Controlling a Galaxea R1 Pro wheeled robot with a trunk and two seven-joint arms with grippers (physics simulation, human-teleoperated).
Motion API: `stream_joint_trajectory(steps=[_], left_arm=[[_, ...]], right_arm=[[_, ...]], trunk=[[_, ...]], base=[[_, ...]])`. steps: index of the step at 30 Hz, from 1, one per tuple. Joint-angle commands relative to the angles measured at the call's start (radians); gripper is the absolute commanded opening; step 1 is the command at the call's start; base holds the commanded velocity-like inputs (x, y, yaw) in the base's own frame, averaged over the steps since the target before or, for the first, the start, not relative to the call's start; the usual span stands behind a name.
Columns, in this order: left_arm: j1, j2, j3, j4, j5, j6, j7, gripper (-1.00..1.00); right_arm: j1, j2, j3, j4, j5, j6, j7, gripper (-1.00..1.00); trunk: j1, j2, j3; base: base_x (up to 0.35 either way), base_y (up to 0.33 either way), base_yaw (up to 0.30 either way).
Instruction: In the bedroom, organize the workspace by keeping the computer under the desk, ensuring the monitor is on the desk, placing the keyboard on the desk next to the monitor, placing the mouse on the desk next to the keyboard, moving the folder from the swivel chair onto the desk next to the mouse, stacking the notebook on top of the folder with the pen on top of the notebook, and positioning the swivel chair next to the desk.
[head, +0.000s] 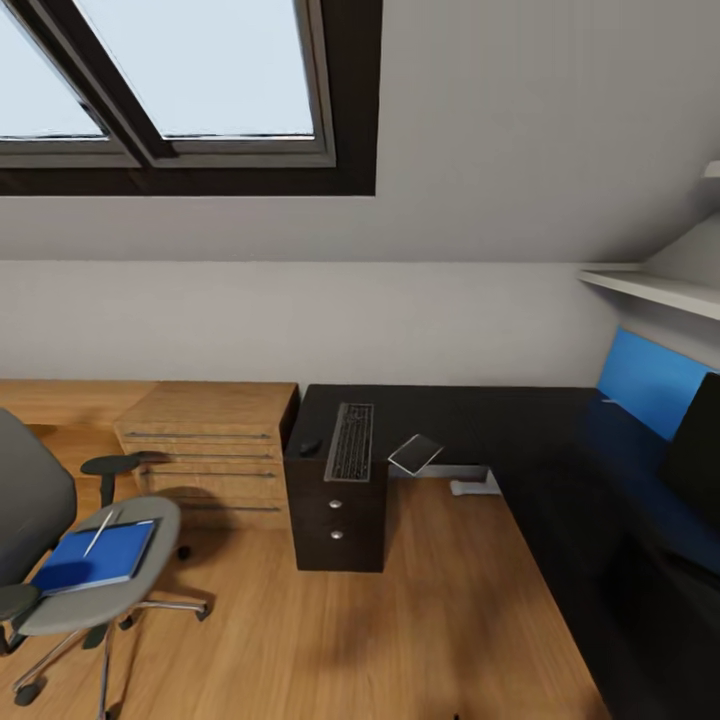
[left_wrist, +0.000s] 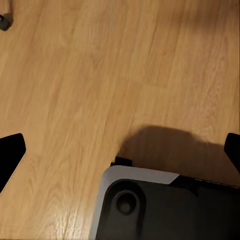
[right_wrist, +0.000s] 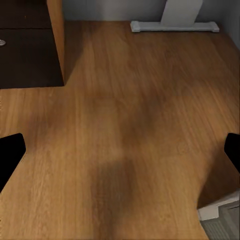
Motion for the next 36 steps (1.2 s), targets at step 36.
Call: stream_joint_trajectory(steps=[36], left_arm=[[0.000,0.000,0.007,-0.030,0.001,-0.132,-0.070,1.00]], right_arm=[[-0.157,-0.020,-0.048,-0.430,-0.808,0.601,0.471,1.00]], trunk=[[0.001,-0.002,-0.002]], base=[[0.322,0.183,0.000]])
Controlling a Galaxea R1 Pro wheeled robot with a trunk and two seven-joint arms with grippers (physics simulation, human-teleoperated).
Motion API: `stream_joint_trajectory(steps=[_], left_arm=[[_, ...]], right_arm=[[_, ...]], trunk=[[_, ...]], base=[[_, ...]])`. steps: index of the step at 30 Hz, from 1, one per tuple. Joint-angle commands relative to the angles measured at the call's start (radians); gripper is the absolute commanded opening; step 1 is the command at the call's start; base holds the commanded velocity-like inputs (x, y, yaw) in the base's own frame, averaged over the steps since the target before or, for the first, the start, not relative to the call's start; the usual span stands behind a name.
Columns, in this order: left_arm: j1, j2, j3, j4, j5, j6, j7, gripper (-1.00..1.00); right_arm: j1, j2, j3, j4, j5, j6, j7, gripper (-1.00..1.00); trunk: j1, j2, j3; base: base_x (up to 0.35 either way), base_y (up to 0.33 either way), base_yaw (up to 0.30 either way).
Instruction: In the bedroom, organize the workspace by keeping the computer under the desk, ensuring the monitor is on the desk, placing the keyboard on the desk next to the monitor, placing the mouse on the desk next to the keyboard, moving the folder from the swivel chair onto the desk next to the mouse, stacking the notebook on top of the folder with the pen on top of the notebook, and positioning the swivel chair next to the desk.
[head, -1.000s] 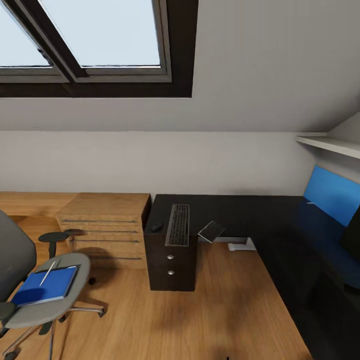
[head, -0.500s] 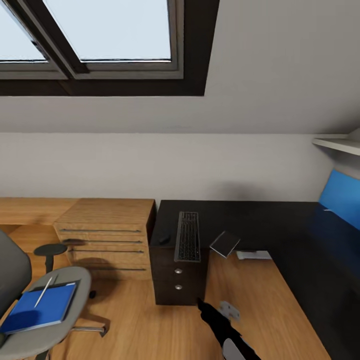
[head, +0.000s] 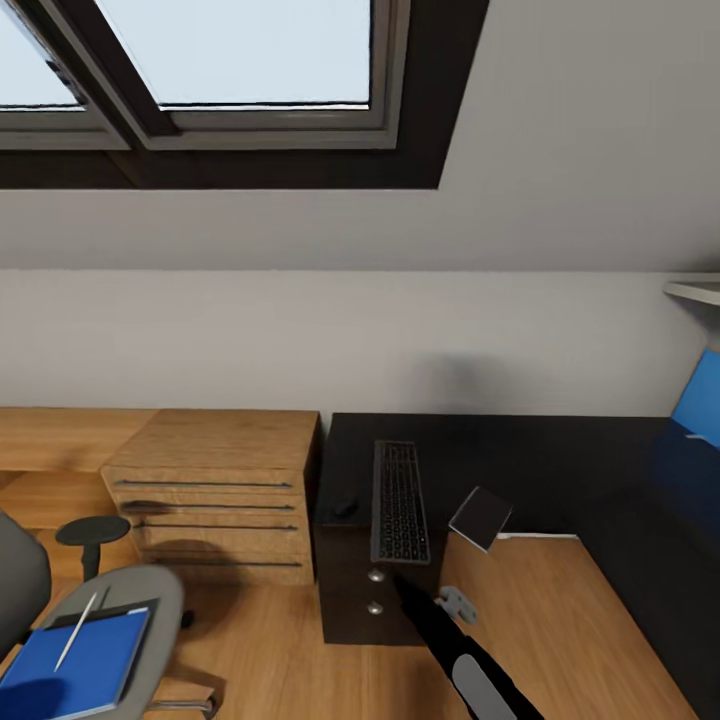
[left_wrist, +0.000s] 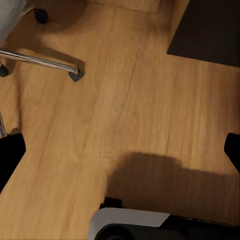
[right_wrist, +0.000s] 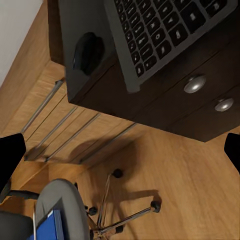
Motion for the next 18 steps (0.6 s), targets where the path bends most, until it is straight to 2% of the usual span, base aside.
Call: stream_joint_trajectory(steps=[1,5,8,10,15,17,18], left_arm=[[0.000,-0.001,0.008,-0.006,-0.001,-0.001,-0.015,1.00],[0.000,0.001,0.010,-0.027,0.000,-0.001,-0.032,1.00],[0.000,0.001,0.011,-0.040,0.001,-0.001,-0.043,1.00],[0.001,-0.001,0.011,-0.055,0.002,0.001,-0.049,1.00],[0.002,-0.004,0.012,-0.118,0.005,0.007,-0.050,1.00],[0.003,-0.006,0.013,-0.134,0.017,0.009,-0.050,1.00],[0.003,-0.007,0.013,-0.151,0.052,0.013,-0.049,1.00]], right_arm=[[-0.001,0.000,0.002,0.001,-0.011,0.000,0.001,1.00],[-0.001,0.003,0.003,0.002,-0.014,0.000,-0.002,1.00],[-0.002,0.015,0.002,0.002,-0.018,-0.003,-0.004,1.00],[-0.002,0.029,-0.018,0.002,-0.022,-0.023,-0.005,1.00],[-0.002,0.033,-0.074,0.002,-0.024,-0.059,-0.004,1.00],[-0.002,0.033,-0.088,0.002,-0.024,-0.065,-0.004,1.00],[-0.002,0.034,-0.098,0.002,-0.024,-0.068,-0.004,1.00]], trunk=[[0.001,-0.002,-0.002],[0.001,-0.002,-0.002],[0.001,-0.002,-0.002],[0.001,-0.002,-0.002],[0.005,-0.009,-0.005],[0.013,-0.023,-0.011],[0.017,-0.030,-0.015]], base=[[0.322,0.158,0.000],[0.322,0.152,0.000],[0.273,0.130,0.000],[0.090,0.044,0.000],[0.023,0.011,0.000],[0.006,0.003,0.000],[0.002,0.001,0.000]])
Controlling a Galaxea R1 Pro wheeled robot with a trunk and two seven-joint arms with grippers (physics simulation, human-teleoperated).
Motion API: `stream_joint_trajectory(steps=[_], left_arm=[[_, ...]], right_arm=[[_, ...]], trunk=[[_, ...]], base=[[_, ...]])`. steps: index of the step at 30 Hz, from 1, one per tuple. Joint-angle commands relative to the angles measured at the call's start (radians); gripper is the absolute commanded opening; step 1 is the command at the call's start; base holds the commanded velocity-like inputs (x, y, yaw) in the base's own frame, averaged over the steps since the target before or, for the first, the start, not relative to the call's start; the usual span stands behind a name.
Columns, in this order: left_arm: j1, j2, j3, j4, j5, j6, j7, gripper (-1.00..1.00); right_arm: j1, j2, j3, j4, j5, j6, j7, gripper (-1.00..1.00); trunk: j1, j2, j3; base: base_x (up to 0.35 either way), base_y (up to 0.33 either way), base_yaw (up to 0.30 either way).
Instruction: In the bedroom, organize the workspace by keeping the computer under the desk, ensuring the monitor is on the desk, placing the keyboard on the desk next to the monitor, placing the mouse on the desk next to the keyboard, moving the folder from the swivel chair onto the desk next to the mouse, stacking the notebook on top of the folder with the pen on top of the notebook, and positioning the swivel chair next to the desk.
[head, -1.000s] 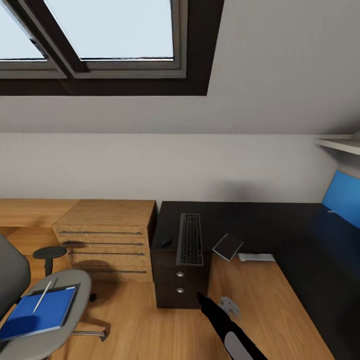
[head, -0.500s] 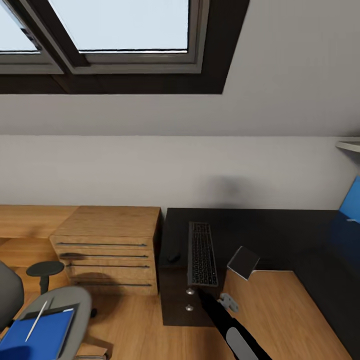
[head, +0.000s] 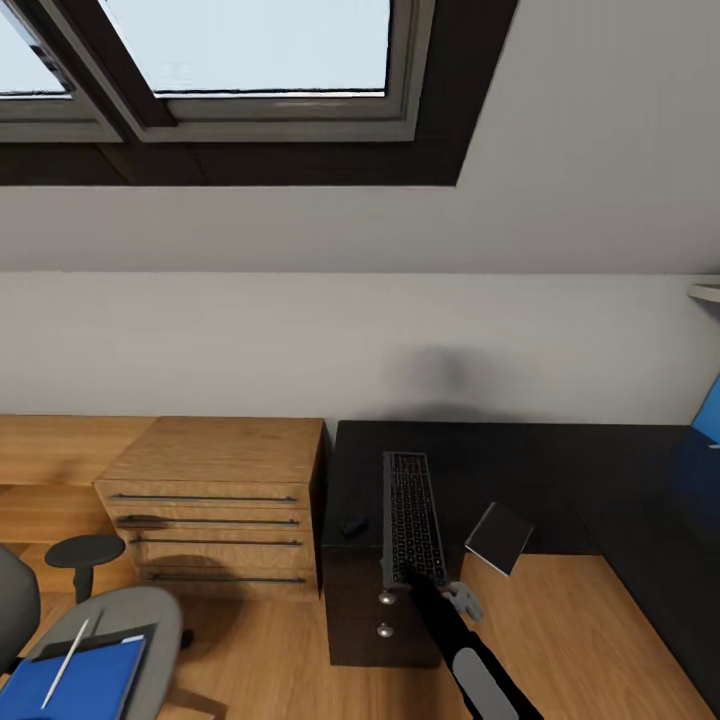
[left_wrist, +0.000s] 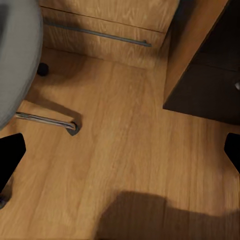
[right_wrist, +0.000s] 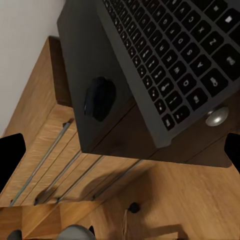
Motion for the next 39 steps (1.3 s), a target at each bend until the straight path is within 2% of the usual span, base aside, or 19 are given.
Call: stream_joint_trajectory(steps=[1,6,14,18,20,21,22,23,24,25,26,28,29,32,35,36,38,39], left_arm=[[0.000,-0.001,0.005,-0.005,0.010,0.001,-0.009,1.00],[0.000,-0.002,0.006,-0.018,0.029,0.003,-0.009,1.00],[0.000,-0.001,0.004,-0.061,0.031,0.005,-0.013,1.00],[0.001,-0.011,0.005,-0.126,0.034,0.010,-0.012,1.00],[0.002,-0.021,0.005,-0.182,0.038,0.054,-0.012,1.00],[0.008,-0.030,0.005,-0.241,0.041,0.124,-0.012,1.00],[0.022,-0.042,0.005,-0.316,0.043,0.224,-0.012,1.00],[0.031,-0.048,0.005,-0.359,0.044,0.281,-0.011,1.00],[0.050,-0.060,0.005,-0.449,0.045,0.402,-0.011,1.00],[0.058,-0.065,0.005,-0.494,0.045,0.461,-0.011,1.00],[0.071,-0.072,0.005,-0.579,0.046,0.574,-0.011,1.00],[0.079,-0.076,0.005,-0.652,0.047,0.671,-0.011,1.00],[0.084,-0.079,0.004,-0.715,0.048,0.752,-0.011,1.00],[0.090,-0.084,0.003,-0.802,0.049,0.862,-0.011,1.00],[0.092,-0.086,0.003,-0.834,0.052,0.911,-0.011,1.00],[0.093,-0.086,0.003,-0.828,0.054,0.921,-0.010,1.00],[0.094,-0.084,0.004,-0.770,0.055,0.926,-0.013,1.00],[0.094,-0.083,0.005,-0.761,0.055,0.923,-0.013,1.00]], right_arm=[[-0.001,0.000,0.003,0.002,-0.011,-0.007,0.003,1.00],[-0.001,0.000,-0.001,0.003,-0.011,-0.009,0.003,1.00],[-0.001,-0.001,-0.003,0.014,-0.010,-0.016,0.001,1.00],[-0.001,0.000,-0.002,0.017,-0.009,-0.070,0.002,1.00],[-0.001,0.000,-0.001,0.025,-0.009,-0.107,0.002,1.00],[-0.001,0.001,-0.001,0.035,-0.009,-0.135,0.002,1.00],[-0.001,0.001,-0.001,0.045,-0.009,-0.164,0.002,1.00],[-0.001,0.001,-0.001,0.049,-0.009,-0.179,0.002,1.00],[-0.001,0.000,-0.001,0.056,-0.009,-0.206,0.001,1.00],[-0.001,0.000,-0.001,0.058,-0.009,-0.218,0.001,1.00],[-0.001,0.000,-0.001,0.061,-0.010,-0.235,0.001,1.00],[-0.001,0.000,-0.001,0.064,-0.011,-0.245,0.001,1.00],[-0.001,0.001,-0.001,0.065,-0.012,-0.252,0.001,1.00],[-0.001,0.001,-0.001,0.066,-0.015,-0.258,0.002,1.00],[-0.001,0.002,-0.002,0.068,-0.033,-0.261,0.002,1.00],[-0.001,0.002,-0.002,0.068,-0.052,-0.262,0.002,1.00],[-0.001,0.002,-0.002,0.070,-0.128,-0.262,0.002,1.00],[-0.001,0.002,-0.002,0.072,-0.146,-0.262,0.003,1.00]], trunk=[[0.005,-0.009,-0.005],[0.024,-0.044,-0.021],[0.054,-0.100,-0.046],[0.070,-0.128,-0.058],[0.077,-0.142,-0.065],[0.081,-0.149,-0.068],[0.085,-0.156,-0.071],[0.089,-0.163,-0.074],[0.093,-0.170,-0.077],[0.097,-0.177,-0.080],[0.100,-0.184,-0.084],[0.108,-0.198,-0.090],[0.112,-0.205,-0.093],[0.123,-0.226,-0.102],[0.135,-0.247,-0.112],[0.139,-0.254,-0.115],[0.146,-0.268,-0.121],[0.150,-0.275,-0.124]], base=[[0.001,0.001,0.000],[0.000,0.000,0.000],[0.000,0.000,0.000],[0.000,0.000,0.000],[0.000,0.000,0.000],[0.000,0.000,0.000],[0.000,0.000,0.000],[0.000,0.000,0.000],[0.000,0.000,0.000],[0.000,0.000,0.000],[0.000,0.000,0.000],[0.000,0.000,0.000],[0.000,0.000,0.000],[0.000,0.000,0.000],[0.000,0.000,0.000],[0.000,0.000,0.000],[0.000,0.000,0.000],[0.000,0.000,0.000]])
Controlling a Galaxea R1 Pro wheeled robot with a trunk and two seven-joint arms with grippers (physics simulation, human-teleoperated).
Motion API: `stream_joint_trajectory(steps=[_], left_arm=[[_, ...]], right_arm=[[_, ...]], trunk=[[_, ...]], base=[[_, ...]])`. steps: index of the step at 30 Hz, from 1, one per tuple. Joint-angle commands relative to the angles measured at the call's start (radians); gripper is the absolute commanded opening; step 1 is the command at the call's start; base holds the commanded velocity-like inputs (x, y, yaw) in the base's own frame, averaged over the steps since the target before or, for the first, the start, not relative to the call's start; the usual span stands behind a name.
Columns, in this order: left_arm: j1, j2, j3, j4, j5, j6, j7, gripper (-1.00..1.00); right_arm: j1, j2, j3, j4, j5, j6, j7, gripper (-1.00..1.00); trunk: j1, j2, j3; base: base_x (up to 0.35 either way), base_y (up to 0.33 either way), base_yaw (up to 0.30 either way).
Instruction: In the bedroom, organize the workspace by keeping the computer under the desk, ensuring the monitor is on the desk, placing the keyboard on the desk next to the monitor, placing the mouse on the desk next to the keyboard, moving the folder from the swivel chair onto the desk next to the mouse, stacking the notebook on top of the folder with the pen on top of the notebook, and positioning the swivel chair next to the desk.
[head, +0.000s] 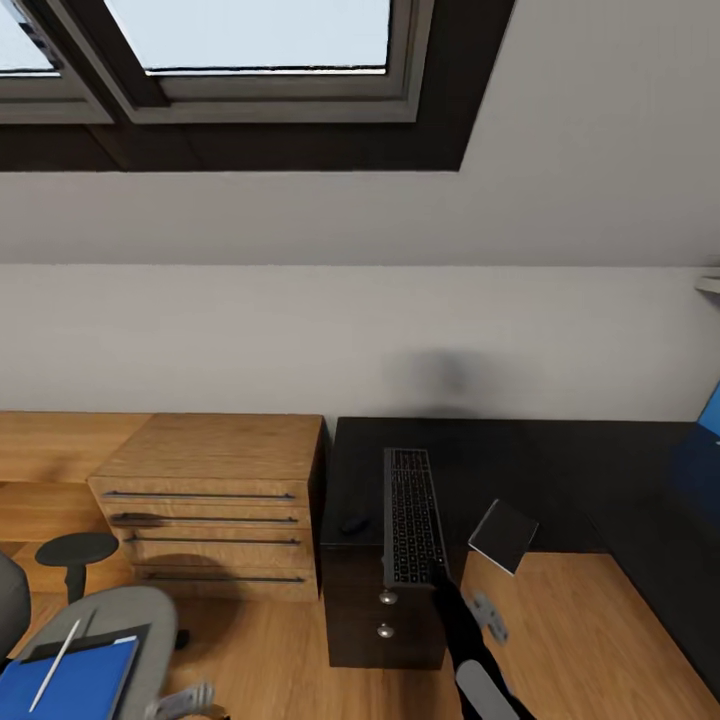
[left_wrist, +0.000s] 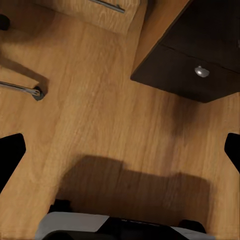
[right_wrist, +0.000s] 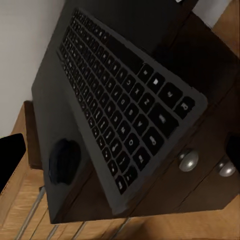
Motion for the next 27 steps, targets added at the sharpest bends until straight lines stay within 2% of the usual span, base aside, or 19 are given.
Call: stream_joint_trajectory(steps=[1,3,5,7,8,10,11,12,16,24,27], left_arm=[[0.000,0.000,0.003,0.012,0.008,-0.002,-0.002,1.00],[0.000,0.001,0.003,0.025,0.007,-0.017,-0.004,1.00],[0.000,0.001,0.003,0.031,0.006,-0.022,-0.004,1.00],[0.000,0.001,0.002,0.035,0.006,-0.024,-0.004,1.00],[0.000,0.001,0.001,0.043,0.004,-0.027,-0.003,1.00],[0.000,0.002,0.001,0.047,0.003,-0.027,-0.003,1.00],[0.000,0.002,0.001,0.047,0.003,-0.028,-0.003,1.00],[0.000,0.002,0.001,0.050,0.002,-0.028,-0.002,1.00],[0.000,0.002,0.000,0.052,-0.003,-0.033,-0.002,1.00],[0.000,0.002,0.000,0.056,-0.004,-0.036,-0.001,1.00],[0.000,0.002,-0.003,0.094,-0.004,-0.037,0.001,1.00]], right_arm=[[-0.001,0.000,0.005,0.009,-0.051,-0.006,0.006,1.00],[-0.002,0.000,0.007,0.023,-0.118,-0.005,0.007,1.00],[-0.001,0.003,0.007,0.028,-0.158,-0.001,0.007,1.00],[-0.001,0.005,0.008,0.029,-0.181,0.010,0.008,1.00],[-0.001,0.006,0.007,0.028,-0.208,0.075,0.015,1.00],[-0.001,0.007,0.004,0.027,-0.220,0.163,0.024,1.00],[-0.001,0.007,0.003,0.026,-0.222,0.180,0.027,1.00],[-0.001,0.003,0.001,0.025,-0.249,0.239,0.102,1.00],[-0.001,0.000,0.002,0.027,-0.259,0.251,0.177,1.00],[0.000,-0.003,0.002,0.029,-0.263,0.252,0.193,1.00],[0.000,-0.003,0.003,0.029,-0.280,0.249,0.209,1.00]], trunk=[[0.004,-0.009,-0.005],[0.012,-0.023,-0.011],[0.020,-0.037,-0.017],[0.027,-0.051,-0.023],[0.031,-0.058,-0.027],[0.039,-0.072,-0.033],[0.043,-0.079,-0.036],[0.046,-0.086,-0.039],[0.062,-0.114,-0.052],[0.092,-0.170,-0.077],[0.104,-0.191,-0.086]], base=[[0.000,0.000,0.000],[0.000,0.000,0.000],[0.000,0.000,0.000],[0.000,0.000,0.000],[0.000,0.000,0.000],[0.000,0.000,0.000],[0.000,0.000,0.000],[0.000,0.000,0.000],[0.000,0.000,0.000],[0.000,0.000,0.000],[0.000,0.000,0.000]])
